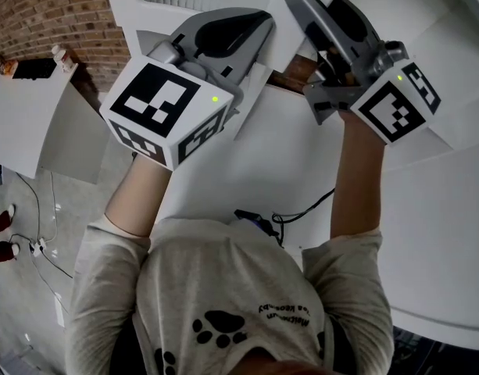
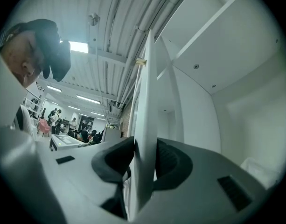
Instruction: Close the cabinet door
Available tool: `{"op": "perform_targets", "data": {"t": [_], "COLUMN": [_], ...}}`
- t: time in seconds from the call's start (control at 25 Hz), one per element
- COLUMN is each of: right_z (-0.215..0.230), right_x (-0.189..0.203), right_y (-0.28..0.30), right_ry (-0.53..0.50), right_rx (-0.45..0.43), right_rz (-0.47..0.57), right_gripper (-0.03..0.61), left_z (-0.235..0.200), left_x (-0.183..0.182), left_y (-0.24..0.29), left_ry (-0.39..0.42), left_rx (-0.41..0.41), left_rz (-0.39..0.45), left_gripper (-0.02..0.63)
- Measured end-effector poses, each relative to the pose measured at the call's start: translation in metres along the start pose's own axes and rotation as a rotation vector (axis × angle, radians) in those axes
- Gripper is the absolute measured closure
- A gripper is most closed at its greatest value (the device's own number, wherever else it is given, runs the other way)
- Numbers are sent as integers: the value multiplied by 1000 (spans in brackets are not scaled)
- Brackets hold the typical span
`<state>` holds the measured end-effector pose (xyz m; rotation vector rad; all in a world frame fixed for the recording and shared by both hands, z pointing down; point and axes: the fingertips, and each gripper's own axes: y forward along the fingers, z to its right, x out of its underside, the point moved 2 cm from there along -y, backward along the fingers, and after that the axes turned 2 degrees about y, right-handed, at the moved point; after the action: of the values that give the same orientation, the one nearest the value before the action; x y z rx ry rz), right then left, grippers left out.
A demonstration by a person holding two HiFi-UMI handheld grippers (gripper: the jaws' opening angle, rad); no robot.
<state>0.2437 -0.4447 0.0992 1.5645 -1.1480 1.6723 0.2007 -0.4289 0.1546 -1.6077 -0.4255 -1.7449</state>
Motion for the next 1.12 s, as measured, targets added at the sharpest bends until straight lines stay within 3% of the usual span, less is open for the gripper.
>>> {"op": "perform_targets", "data": {"t": [1.12], "right_z": [55], "right_x": [-1], "right_y": [-28], "right_ry": [-22], "right_rx": [270], "right_rz": [20], "right_gripper": [431], "left_z": [-20], "left_x": [9], "left_y": [36], "left_ry": [-31], "left_rx": [31], "left_rz": [2], "left_gripper": [604]}}
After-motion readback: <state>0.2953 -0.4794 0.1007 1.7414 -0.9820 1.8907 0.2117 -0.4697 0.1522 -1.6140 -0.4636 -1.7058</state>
